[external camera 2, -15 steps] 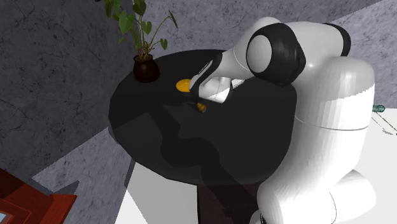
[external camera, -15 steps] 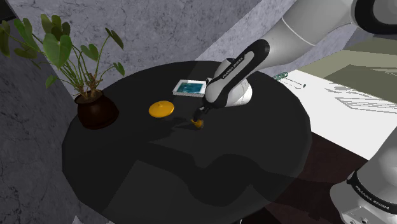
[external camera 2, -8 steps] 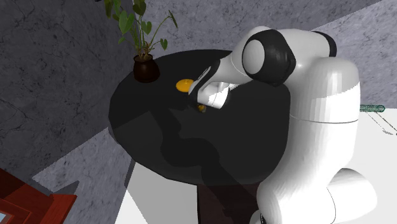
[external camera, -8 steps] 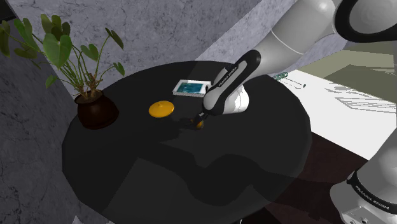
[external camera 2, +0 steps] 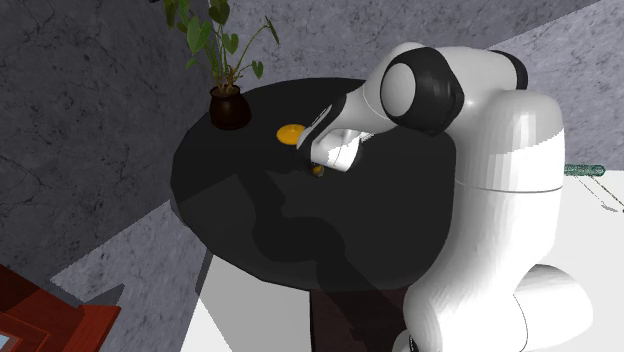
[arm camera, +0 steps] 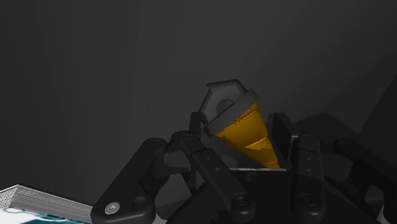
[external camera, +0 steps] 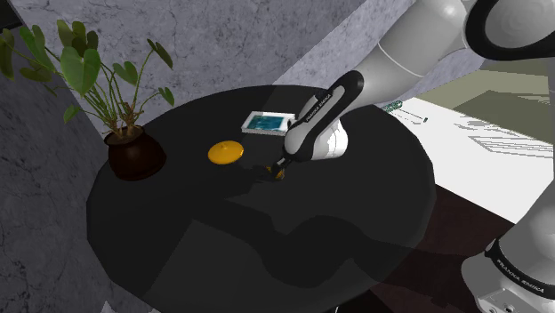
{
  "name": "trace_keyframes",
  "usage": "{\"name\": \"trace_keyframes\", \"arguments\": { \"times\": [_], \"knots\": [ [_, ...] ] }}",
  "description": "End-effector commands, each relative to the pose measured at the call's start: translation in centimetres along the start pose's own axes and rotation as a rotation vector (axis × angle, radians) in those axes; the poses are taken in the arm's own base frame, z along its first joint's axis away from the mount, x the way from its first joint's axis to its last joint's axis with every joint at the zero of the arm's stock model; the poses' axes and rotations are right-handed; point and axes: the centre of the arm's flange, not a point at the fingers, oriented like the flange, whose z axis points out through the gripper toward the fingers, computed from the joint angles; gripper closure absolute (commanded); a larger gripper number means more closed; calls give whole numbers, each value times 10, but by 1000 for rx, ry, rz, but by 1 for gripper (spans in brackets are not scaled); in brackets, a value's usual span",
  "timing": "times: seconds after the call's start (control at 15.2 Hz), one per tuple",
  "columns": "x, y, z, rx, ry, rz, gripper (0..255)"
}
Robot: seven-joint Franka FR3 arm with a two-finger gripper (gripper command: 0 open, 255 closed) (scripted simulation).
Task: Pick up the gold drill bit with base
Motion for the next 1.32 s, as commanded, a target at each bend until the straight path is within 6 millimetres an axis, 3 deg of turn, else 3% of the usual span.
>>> {"name": "trace_keyframes", "arguments": {
  "times": [0.0,0.13,1.12,1.25],
  "knots": [
    [0,-1,0,1,-1,-1,255],
    [-1,-1,0,1,-2,-1,255],
    [33,-12,-70,1,-2,-1,255],
    [34,-13,-71,1,-2,-1,255]
  ]
}}
